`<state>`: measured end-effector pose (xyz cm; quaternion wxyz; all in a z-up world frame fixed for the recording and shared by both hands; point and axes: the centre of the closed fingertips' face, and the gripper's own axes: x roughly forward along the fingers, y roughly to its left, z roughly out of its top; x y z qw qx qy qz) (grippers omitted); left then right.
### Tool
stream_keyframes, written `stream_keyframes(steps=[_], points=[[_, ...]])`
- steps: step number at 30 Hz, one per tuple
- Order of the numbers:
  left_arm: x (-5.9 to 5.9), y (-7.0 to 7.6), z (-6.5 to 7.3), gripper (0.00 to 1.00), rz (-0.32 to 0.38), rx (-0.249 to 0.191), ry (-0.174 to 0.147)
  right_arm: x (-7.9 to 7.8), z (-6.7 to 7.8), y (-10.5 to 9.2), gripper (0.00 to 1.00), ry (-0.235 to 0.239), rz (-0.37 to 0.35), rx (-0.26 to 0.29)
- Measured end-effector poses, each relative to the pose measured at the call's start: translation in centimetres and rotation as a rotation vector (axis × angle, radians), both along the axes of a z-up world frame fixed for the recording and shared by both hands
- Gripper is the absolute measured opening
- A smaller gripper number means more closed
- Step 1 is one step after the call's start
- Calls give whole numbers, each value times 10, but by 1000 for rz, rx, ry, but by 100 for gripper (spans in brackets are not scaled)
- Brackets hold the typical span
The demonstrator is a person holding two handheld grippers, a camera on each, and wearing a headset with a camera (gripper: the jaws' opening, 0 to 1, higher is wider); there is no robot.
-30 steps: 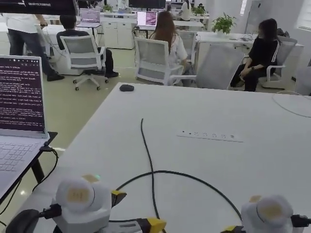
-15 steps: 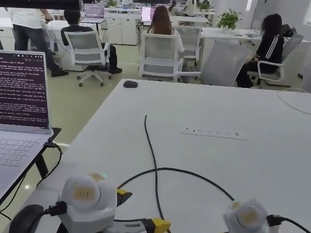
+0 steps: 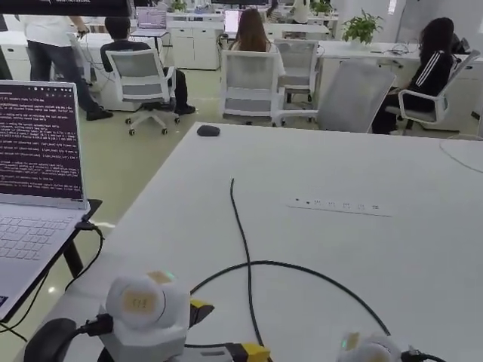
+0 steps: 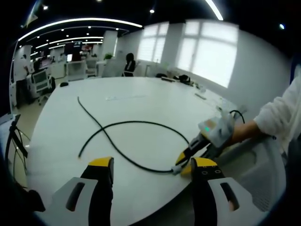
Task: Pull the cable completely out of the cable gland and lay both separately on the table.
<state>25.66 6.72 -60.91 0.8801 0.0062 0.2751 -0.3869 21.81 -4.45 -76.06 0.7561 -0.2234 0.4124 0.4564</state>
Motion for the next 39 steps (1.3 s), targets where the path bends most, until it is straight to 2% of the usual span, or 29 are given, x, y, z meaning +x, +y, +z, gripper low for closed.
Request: stream_keyframes(steps=[2, 3, 4, 7, 10, 12, 13, 15, 17, 21, 24, 28, 30, 34, 37, 39], points=[[0, -1, 0, 67, -2, -1, 0, 3, -5, -3, 13, -31, 25, -33], [-1, -1, -1, 66, -4, 0, 2, 3, -3, 1, 12, -51, 72, -19], [-1, -1, -1, 66, -6, 2, 3, 3, -4, -2, 12, -43, 37, -27], [-1, -2, -2, 65, -7, 5, 6, 5, -3, -1, 12, -49, 40, -13], [-2, -2, -3, 65, -10, 8, 6, 6, -1, -2, 11, -16, -5, 11], [-2, -2, -3, 65, -10, 16, 6, 4, 2, -5, 11, 35, -65, 7], [-2, -1, -5, 65, -13, 26, 7, 5, 9, -3, 11, 45, -76, 19], [-3, -2, -5, 65, -18, 30, 9, 8, 22, 5, 11, 12, -65, 77], [-4, -3, -3, 65, -25, 24, 6, 9, 31, 4, 11, 11, -72, 77], [-2, -3, 0, 63, -30, 29, -13, 10, 56, 10, 10, -8, -72, 139], [-4, -5, 1, 63, -44, 16, -3, 13, 78, 10, 10, -41, -93, 172], [-6, -8, 14, 62, -58, -23, -22, 13, 112, 8, 10, -74, -106, 231], [-11, -12, 20, 61, -111, -22, -45, 11, 128, 6, 10, -93, -110, 255], [-25, -19, 33, 50, -203, -23, -44, 4, 157, 6, 10, -124, -100, 314], [-30, -25, 54, 44, -254, -50, -102, -2, 172, 8, 10, -170, -41, 299], [-31, -27, 65, 43, -273, -70, -120, -7, 182, 10, 10, -195, 2, 304]])
